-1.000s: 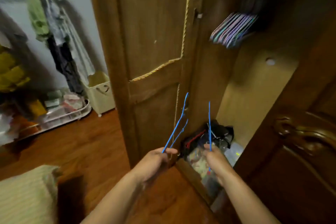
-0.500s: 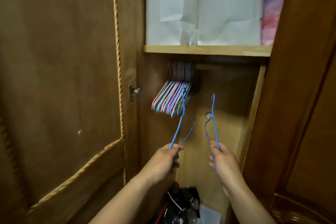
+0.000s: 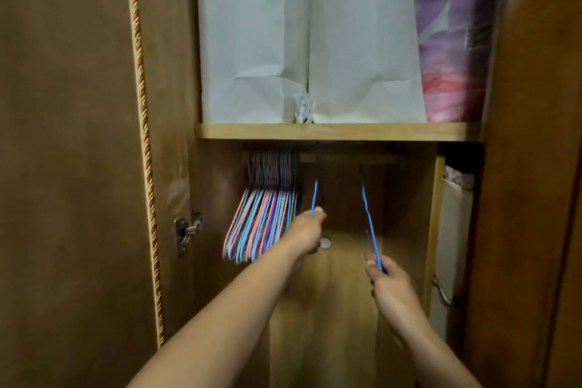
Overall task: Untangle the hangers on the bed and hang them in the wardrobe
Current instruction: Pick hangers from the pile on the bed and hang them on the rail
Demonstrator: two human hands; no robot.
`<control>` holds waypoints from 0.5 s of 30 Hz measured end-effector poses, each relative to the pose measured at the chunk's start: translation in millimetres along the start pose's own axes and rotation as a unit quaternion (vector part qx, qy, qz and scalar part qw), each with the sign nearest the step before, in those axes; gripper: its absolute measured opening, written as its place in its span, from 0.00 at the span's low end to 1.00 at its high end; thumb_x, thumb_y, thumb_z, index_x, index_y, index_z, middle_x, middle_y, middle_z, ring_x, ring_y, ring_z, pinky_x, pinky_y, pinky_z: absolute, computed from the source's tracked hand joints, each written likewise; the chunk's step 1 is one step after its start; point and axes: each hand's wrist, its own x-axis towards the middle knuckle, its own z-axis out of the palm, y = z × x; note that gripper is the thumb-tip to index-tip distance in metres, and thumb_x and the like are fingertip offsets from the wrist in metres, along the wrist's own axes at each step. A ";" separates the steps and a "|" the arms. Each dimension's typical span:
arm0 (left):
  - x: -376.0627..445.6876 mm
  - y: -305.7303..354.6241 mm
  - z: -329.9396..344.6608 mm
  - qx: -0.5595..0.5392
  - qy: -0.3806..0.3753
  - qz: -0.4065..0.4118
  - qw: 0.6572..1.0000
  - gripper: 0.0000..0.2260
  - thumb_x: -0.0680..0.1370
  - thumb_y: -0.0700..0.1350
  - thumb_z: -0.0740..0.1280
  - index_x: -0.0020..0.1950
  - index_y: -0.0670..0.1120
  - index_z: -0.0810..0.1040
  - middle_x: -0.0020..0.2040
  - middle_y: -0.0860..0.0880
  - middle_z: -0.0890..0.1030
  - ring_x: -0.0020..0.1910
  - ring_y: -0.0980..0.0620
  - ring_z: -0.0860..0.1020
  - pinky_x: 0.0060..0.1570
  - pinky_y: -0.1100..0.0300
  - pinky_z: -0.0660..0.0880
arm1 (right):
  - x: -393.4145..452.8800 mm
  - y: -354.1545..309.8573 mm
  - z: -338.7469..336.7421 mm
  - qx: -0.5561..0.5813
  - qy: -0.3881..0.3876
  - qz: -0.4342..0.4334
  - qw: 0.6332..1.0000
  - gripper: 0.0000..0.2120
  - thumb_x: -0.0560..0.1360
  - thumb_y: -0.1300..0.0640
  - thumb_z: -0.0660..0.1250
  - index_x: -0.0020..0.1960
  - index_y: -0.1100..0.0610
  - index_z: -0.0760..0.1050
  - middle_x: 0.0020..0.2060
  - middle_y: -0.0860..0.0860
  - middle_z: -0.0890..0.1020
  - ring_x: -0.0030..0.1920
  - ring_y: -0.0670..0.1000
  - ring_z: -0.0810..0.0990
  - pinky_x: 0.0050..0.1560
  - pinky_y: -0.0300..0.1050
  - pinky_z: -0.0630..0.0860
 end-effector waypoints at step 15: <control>25.5 -31.8 -15.5 0.001 -0.001 -0.112 0.994 0.25 0.81 0.54 0.62 0.75 0.46 0.63 0.65 0.41 0.75 0.55 0.43 0.77 0.41 0.54 0.79 | 32.3 -18.3 24.6 -0.039 -0.051 -0.010 0.998 0.08 0.81 0.48 0.61 0.53 0.47 0.79 0.45 0.47 0.81 0.48 0.52 0.80 0.60 0.60 0.77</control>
